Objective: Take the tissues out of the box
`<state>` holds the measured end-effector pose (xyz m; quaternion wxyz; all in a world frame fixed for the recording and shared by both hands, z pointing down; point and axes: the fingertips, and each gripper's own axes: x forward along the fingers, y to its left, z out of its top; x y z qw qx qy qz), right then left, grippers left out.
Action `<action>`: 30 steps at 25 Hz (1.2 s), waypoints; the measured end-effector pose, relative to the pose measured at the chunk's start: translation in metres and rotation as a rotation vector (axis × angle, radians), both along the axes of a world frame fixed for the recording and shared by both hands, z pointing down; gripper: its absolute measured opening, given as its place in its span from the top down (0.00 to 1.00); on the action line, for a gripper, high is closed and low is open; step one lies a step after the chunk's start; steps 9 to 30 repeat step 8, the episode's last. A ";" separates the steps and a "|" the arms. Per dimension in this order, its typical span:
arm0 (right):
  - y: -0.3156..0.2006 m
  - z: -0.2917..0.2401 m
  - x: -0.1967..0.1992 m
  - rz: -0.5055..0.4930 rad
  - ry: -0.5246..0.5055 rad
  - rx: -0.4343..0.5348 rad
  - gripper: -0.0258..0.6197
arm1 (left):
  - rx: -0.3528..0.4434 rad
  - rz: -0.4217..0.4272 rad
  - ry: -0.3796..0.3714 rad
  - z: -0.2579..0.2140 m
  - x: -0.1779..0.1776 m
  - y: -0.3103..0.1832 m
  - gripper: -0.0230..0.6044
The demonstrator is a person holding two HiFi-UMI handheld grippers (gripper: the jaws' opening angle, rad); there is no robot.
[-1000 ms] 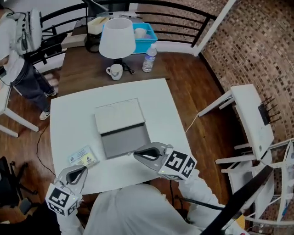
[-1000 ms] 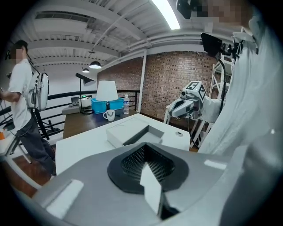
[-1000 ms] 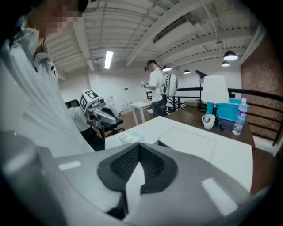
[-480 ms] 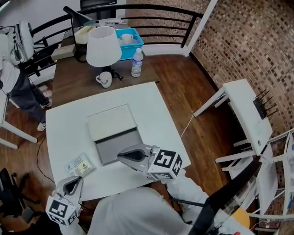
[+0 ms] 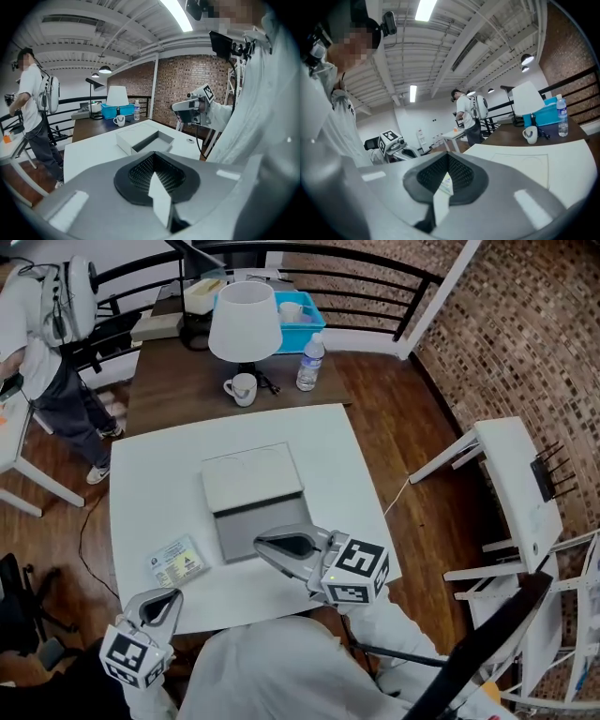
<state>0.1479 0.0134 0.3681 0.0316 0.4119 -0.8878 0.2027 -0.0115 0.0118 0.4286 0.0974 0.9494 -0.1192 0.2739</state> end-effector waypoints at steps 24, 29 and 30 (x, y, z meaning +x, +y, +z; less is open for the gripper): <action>-0.011 -0.002 -0.009 0.000 0.037 0.007 0.96 | -0.005 0.028 -0.028 0.004 -0.007 -0.002 0.94; -0.011 -0.002 -0.009 0.000 0.037 0.007 0.96 | -0.005 0.028 -0.028 0.004 -0.007 -0.002 0.94; -0.011 -0.002 -0.009 0.000 0.037 0.007 0.96 | -0.005 0.028 -0.028 0.004 -0.007 -0.002 0.94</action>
